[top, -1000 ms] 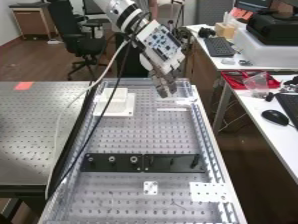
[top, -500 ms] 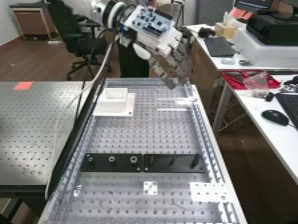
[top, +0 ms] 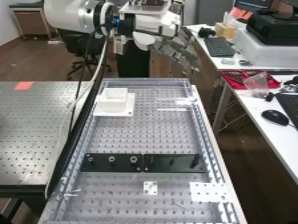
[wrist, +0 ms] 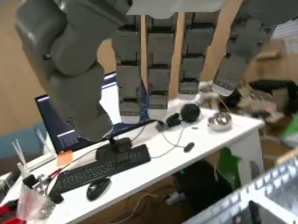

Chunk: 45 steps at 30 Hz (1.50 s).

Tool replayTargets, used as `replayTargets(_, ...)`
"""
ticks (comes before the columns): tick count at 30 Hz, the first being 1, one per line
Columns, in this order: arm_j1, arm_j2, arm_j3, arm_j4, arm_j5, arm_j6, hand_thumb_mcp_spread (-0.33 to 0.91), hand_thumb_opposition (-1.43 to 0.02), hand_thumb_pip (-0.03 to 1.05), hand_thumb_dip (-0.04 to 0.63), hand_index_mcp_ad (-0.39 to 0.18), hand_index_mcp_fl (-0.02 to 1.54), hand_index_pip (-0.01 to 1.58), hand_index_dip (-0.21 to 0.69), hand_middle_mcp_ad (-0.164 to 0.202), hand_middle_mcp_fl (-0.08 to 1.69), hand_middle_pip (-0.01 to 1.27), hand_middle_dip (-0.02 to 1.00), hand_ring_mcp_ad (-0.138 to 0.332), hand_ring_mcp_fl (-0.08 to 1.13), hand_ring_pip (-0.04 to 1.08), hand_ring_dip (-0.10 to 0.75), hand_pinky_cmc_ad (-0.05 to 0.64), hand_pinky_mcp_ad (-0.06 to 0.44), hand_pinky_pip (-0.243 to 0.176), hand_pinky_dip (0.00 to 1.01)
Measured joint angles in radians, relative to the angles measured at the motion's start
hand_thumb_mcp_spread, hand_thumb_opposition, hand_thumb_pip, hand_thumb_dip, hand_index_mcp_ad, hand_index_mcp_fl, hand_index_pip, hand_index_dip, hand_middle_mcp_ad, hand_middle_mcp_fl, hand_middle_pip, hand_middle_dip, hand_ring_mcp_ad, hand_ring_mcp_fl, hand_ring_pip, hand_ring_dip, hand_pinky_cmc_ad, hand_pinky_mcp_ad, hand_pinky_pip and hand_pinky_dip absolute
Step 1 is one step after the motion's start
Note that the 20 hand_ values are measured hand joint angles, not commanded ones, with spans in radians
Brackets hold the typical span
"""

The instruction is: Grab the chopstick and place it in the clear container

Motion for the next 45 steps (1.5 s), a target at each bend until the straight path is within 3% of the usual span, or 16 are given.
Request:
replayTargets(5, -0.057, 0.019, -0.029, 0.066, -0.155, -0.195, 0.35, -0.80, 0.70, 0.269, -0.077, 0.69, 0.29, 0.047, 0.037, 0.61, 0.12, 0.57, 0.082, 0.33, 0.17, 0.431, 0.442, 0.309, -0.073, 0.73)
replayTargets(11, -0.112, 0.039, -0.065, 0.126, -0.336, -0.345, 0.30, -0.80, 0.70, 0.253, -0.099, 0.70, 0.12, 0.051, 0.026, 0.60, 0.09, 0.55, 0.075, 0.33, 0.11, 0.429, 0.440, 0.305, -0.058, 0.70)
replayTargets(17, -0.175, 0.076, -0.098, 0.153, -0.445, -0.343, 0.26, -0.80, 0.68, 0.237, -0.098, 0.65, 0.05, 0.047, 0.030, 0.61, 0.09, 0.53, 0.075, 0.33, 0.10, 0.426, 0.438, 0.328, -0.009, 0.59)
replayTargets(21, -0.206, 0.107, -0.127, 0.153, -0.499, -0.336, 0.17, -0.79, 0.57, 0.175, -0.099, 0.34, 0.02, 0.045, 0.024, 0.40, 0.08, 0.49, 0.077, 0.25, 0.10, 0.365, 0.440, 0.358, 0.051, 0.49)
replayTargets(22, -0.211, 0.113, -0.132, 0.147, -0.506, -0.335, 0.16, -0.79, 0.56, 0.157, -0.099, 0.26, 0.02, 0.063, 0.024, 0.34, 0.08, 0.47, 0.073, 0.20, 0.10, 0.337, 0.443, 0.379, 0.052, 0.45)
replayTargets(25, -0.223, 0.123, -0.148, 0.146, -0.506, -0.325, 0.13, -0.77, 0.54, 0.127, -0.094, 0.16, 0.02, 0.079, 0.024, 0.26, 0.08, 0.40, 0.093, 0.14, 0.09, 0.267, 0.443, 0.379, 0.058, 0.39)
replayTargets(33, -0.242, 0.153, -0.210, 0.219, -0.460, -0.257, 0.13, -0.76, 0.56, 0.093, -0.075, 0.07, 0.02, 0.140, 0.031, 0.16, 0.09, 0.33, 0.103, 0.06, 0.10, 0.166, 0.443, 0.387, 0.061, 0.34)
replayTargets(38, -0.233, 0.171, -0.248, 0.285, -0.398, -0.242, 0.13, -0.74, 0.57, 0.096, -0.079, 0.03, 0.04, 0.154, 0.026, 0.13, 0.10, 0.29, 0.108, 0.05, 0.10, 0.148, 0.443, 0.389, 0.051, 0.34)
replayTargets(45, -0.205, 0.156, -0.244, 0.289, -0.294, -0.215, 0.13, -0.74, 0.61, 0.096, -0.077, 0.03, 0.05, 0.154, 0.028, 0.13, 0.10, 0.28, 0.113, 0.03, 0.11, 0.148, 0.443, 0.386, 0.051, 0.34)
